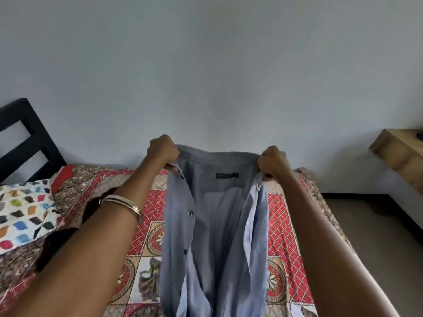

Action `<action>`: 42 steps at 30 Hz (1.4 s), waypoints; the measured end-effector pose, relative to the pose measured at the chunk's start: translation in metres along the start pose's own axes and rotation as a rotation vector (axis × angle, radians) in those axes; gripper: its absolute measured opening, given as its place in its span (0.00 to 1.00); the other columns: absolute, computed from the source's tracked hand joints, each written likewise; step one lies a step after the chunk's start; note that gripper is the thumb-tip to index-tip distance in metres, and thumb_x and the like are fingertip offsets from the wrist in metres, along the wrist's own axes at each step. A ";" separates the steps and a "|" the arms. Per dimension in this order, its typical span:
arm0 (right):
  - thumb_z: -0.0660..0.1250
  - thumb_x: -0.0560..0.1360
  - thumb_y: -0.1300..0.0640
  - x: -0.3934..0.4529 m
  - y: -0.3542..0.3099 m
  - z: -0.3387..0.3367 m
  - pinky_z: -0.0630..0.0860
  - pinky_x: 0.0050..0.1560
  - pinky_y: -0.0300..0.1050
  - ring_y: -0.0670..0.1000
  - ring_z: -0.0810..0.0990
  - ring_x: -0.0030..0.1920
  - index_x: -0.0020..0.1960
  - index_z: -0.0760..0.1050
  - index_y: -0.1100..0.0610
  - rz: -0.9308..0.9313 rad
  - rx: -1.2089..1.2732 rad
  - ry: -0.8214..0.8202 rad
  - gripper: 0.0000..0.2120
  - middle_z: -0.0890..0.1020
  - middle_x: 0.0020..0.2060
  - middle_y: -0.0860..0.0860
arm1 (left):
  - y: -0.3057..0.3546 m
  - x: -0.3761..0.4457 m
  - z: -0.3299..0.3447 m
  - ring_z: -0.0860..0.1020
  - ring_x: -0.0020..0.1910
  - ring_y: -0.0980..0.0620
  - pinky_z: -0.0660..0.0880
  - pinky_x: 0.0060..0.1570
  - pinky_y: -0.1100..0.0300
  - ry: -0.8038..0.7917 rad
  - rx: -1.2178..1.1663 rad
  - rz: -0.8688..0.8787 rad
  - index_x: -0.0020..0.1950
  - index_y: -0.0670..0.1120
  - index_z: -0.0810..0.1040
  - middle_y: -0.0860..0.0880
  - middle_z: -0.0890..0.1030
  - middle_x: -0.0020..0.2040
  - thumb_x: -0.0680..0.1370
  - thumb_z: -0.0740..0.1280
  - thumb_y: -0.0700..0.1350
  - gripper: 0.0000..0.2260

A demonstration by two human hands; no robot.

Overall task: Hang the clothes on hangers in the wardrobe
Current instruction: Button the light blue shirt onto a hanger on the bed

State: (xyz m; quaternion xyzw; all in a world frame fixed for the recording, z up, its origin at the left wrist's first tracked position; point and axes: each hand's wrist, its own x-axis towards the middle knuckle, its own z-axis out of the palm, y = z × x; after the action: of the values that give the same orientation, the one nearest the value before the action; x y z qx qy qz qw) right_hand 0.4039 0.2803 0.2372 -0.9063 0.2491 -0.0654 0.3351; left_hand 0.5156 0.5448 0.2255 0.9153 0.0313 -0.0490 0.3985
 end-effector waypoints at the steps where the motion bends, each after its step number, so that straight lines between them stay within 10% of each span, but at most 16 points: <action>1: 0.58 0.72 0.66 0.009 0.002 0.009 0.73 0.26 0.37 0.57 0.78 0.32 0.44 0.72 0.65 0.042 0.002 -0.009 0.05 0.75 0.37 0.58 | -0.003 0.009 0.009 0.83 0.39 0.39 0.81 0.42 0.46 -0.010 -0.022 -0.042 0.46 0.37 0.77 0.37 0.82 0.44 0.74 0.70 0.41 0.07; 4: 0.57 0.73 0.68 0.042 0.016 0.036 0.81 0.32 0.54 0.64 0.82 0.31 0.47 0.68 0.67 0.227 0.259 -0.064 0.04 0.77 0.46 0.66 | -0.010 0.025 0.032 0.83 0.34 0.38 0.82 0.38 0.47 -0.037 -0.247 -0.160 0.49 0.34 0.75 0.36 0.80 0.47 0.74 0.68 0.34 0.06; 7: 0.55 0.77 0.72 0.078 0.022 0.059 0.79 0.24 0.50 0.62 0.81 0.26 0.52 0.64 0.66 0.346 0.693 -0.118 0.06 0.71 0.48 0.66 | -0.011 0.054 0.059 0.82 0.38 0.44 0.81 0.32 0.53 -0.075 -0.476 -0.161 0.53 0.32 0.76 0.37 0.78 0.53 0.74 0.66 0.29 0.09; 11: 0.51 0.80 0.71 0.142 0.044 0.128 0.80 0.31 0.46 0.52 0.75 0.39 0.75 0.56 0.56 0.342 1.121 -0.095 0.26 0.73 0.45 0.56 | -0.028 0.112 0.125 0.77 0.58 0.47 0.79 0.51 0.51 -0.379 -0.840 -0.085 0.78 0.52 0.52 0.47 0.71 0.65 0.76 0.66 0.33 0.37; 14: 0.52 0.81 0.68 0.171 0.088 0.196 0.79 0.36 0.44 0.49 0.73 0.37 0.77 0.47 0.44 0.262 0.996 -0.108 0.32 0.71 0.42 0.49 | -0.069 0.146 0.185 0.78 0.57 0.48 0.79 0.38 0.59 -0.387 -0.678 -0.084 0.77 0.53 0.55 0.50 0.72 0.64 0.76 0.67 0.34 0.35; 18: 0.56 0.79 0.64 0.150 0.198 0.315 0.78 0.42 0.51 0.54 0.76 0.38 0.64 0.69 0.53 0.488 0.622 -0.190 0.16 0.75 0.42 0.53 | -0.181 0.144 0.285 0.81 0.37 0.52 0.75 0.29 0.63 -0.460 -0.314 -0.325 0.67 0.43 0.72 0.45 0.81 0.49 0.77 0.67 0.38 0.18; 21: 0.64 0.69 0.51 0.092 0.278 0.386 0.75 0.45 0.55 0.57 0.78 0.44 0.42 0.75 0.50 0.602 0.260 -0.325 0.05 0.77 0.40 0.56 | -0.268 0.113 0.344 0.81 0.50 0.43 0.76 0.46 0.58 -0.569 0.040 -0.430 0.63 0.41 0.76 0.40 0.81 0.55 0.76 0.68 0.43 0.16; 25: 0.72 0.73 0.54 0.019 0.328 0.422 0.74 0.58 0.54 0.61 0.78 0.56 0.59 0.76 0.61 0.810 0.101 -0.311 0.18 0.81 0.54 0.58 | -0.336 0.069 0.379 0.70 0.66 0.36 0.69 0.64 0.48 -0.726 0.358 -0.484 0.76 0.45 0.59 0.36 0.67 0.69 0.74 0.71 0.50 0.34; 29: 0.75 0.72 0.56 -0.027 0.339 0.435 0.73 0.55 0.48 0.60 0.79 0.56 0.64 0.71 0.64 0.870 0.122 -0.247 0.25 0.81 0.55 0.59 | -0.378 0.033 0.394 0.70 0.64 0.36 0.70 0.62 0.46 -0.605 0.440 -0.559 0.75 0.45 0.58 0.37 0.68 0.66 0.70 0.75 0.49 0.39; 38: 0.77 0.69 0.55 -0.038 0.343 0.431 0.73 0.44 0.44 0.53 0.78 0.41 0.53 0.77 0.59 0.891 0.177 0.002 0.16 0.79 0.38 0.50 | -0.397 0.014 0.381 0.79 0.49 0.37 0.74 0.46 0.49 -0.220 0.282 -0.492 0.54 0.38 0.78 0.37 0.81 0.50 0.72 0.73 0.41 0.14; 42: 0.77 0.69 0.58 -0.044 0.328 0.423 0.74 0.40 0.39 0.49 0.75 0.36 0.51 0.79 0.60 0.783 0.239 0.013 0.13 0.78 0.35 0.50 | -0.369 -0.003 0.366 0.79 0.34 0.40 0.71 0.28 0.55 -0.004 0.448 0.083 0.48 0.42 0.79 0.41 0.80 0.42 0.72 0.67 0.35 0.07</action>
State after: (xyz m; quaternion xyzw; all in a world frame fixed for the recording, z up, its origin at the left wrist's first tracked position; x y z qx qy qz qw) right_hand 0.3522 0.3316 -0.2952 -0.6971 0.5681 0.0330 0.4361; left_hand 0.4536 0.5275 -0.2906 0.9814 -0.0190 -0.0400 0.1869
